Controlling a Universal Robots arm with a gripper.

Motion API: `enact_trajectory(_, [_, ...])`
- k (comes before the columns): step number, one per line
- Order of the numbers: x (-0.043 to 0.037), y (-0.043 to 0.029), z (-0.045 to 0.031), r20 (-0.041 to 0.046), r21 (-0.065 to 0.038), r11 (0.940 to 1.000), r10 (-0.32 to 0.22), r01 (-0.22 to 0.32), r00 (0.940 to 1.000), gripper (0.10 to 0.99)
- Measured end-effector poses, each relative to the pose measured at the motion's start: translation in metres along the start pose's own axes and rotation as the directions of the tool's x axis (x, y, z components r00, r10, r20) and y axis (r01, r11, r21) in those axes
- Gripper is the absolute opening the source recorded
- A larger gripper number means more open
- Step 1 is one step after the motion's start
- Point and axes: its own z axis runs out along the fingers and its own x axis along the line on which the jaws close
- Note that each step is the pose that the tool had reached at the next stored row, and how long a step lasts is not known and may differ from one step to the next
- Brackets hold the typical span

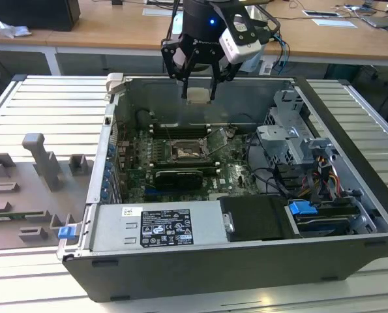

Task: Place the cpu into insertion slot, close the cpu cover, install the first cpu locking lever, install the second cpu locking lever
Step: 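Place the cpu into insertion slot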

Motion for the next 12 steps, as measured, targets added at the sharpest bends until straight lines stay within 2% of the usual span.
enact_trajectory(12, [0.0,0.0,0.0001,0.0027,-0.001,0.9995,0.03,-0.03,0.9995,0.541])
